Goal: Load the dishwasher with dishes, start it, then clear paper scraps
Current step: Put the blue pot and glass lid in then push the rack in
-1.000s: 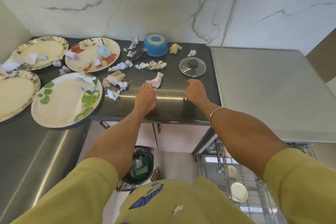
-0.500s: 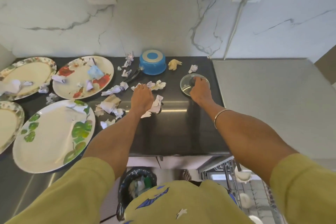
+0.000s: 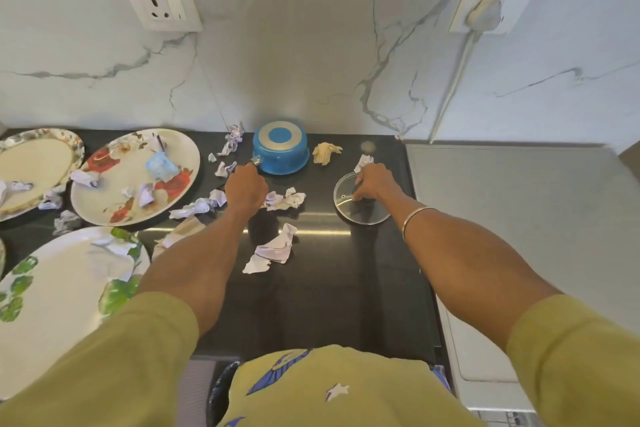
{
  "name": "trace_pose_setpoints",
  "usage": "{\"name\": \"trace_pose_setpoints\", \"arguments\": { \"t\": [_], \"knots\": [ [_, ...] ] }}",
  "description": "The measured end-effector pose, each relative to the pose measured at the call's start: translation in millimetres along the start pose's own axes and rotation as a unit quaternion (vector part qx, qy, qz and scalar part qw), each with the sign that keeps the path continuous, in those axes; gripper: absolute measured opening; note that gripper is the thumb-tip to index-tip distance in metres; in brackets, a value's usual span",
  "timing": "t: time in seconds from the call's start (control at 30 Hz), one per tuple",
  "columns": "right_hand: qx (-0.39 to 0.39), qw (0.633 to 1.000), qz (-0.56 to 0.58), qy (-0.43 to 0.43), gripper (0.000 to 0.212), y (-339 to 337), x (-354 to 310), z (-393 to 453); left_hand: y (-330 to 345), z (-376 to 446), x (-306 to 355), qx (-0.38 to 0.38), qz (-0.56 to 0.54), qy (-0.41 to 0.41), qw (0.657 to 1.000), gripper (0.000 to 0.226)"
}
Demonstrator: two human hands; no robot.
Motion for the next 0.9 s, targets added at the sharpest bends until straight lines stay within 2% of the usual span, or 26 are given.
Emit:
{"name": "trace_pose_setpoints", "arguments": {
  "t": [0.13,0.27,0.47,0.67,0.9],
  "knots": [
    [-0.021,1.000,0.001,0.018,0.063,-3,0,9,7,15,2,-0.012,0.010,0.030,0.999,0.021],
    [-0.017,0.999,0.007,0.032,0.059,0,0,6,16,27,-4,-0.075,0.009,0.035,0.997,0.037],
    [0.006,0.999,0.008,0.034,0.061,3,1,0,17,45,-16,-0.062,0.009,0.030,0.998,0.052],
    [0.030,0.995,0.052,0.081,0.072,3,10,-4,34,57,-30,-0.086,0.075,0.034,0.993,0.048],
    [0.069,0.992,0.058,0.084,0.065,7,8,-9,28,63,-28,-0.080,0.058,0.069,0.993,0.052]
  ]
}}
Point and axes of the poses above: each hand's wrist, its own z-axis towards the middle knuckle, its own y-axis out of the palm, x = y × z, the point moved 5 cm from there along z, towards the middle knuckle, and after that the axes turned 4 degrees about z, right-handed, at the moved point
